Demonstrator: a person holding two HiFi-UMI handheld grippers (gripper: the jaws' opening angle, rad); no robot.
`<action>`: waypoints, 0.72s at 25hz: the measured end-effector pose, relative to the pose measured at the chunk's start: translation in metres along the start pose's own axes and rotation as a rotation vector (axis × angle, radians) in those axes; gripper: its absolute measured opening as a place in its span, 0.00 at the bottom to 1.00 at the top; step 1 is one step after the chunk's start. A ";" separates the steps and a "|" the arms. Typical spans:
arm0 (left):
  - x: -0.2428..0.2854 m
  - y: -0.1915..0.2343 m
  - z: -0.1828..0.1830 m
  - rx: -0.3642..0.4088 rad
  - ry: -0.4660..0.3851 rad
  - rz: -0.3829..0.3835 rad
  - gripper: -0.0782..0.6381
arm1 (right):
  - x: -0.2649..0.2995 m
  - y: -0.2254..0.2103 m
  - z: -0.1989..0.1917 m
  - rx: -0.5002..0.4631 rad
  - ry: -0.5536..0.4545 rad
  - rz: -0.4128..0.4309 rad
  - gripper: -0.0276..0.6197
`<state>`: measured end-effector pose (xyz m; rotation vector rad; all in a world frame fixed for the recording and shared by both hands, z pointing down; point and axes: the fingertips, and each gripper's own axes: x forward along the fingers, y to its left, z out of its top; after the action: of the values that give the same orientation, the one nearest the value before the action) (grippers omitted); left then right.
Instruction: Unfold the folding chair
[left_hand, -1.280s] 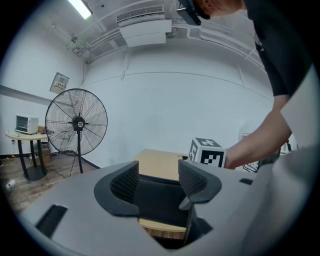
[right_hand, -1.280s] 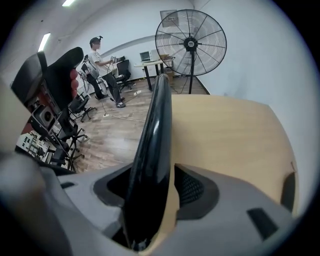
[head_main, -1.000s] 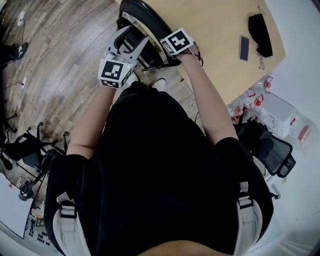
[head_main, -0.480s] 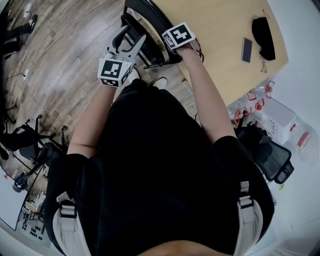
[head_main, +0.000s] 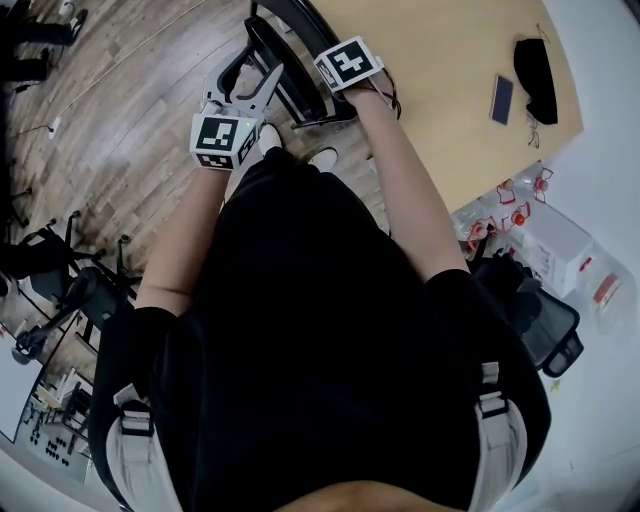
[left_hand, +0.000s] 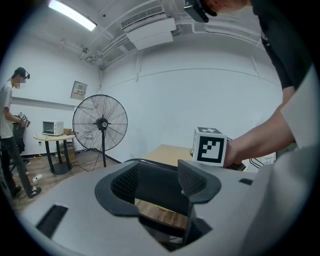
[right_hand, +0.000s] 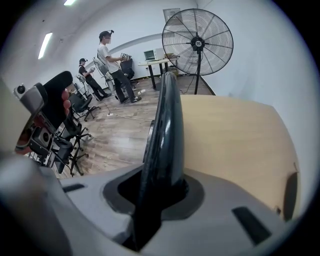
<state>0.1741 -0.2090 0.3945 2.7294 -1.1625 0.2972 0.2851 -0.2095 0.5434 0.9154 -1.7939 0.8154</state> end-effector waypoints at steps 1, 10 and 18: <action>-0.004 0.001 -0.003 -0.003 0.004 0.010 0.44 | 0.000 0.004 0.001 -0.003 -0.001 -0.003 0.15; -0.040 0.007 -0.027 -0.029 0.042 0.129 0.43 | -0.002 0.037 0.001 -0.061 -0.007 -0.023 0.15; -0.069 0.034 -0.056 -0.138 0.068 0.198 0.43 | -0.002 0.072 0.003 -0.078 0.024 -0.078 0.15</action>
<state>0.0959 -0.1719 0.4340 2.4720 -1.3818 0.3190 0.2229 -0.1757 0.5301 0.9146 -1.7460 0.6993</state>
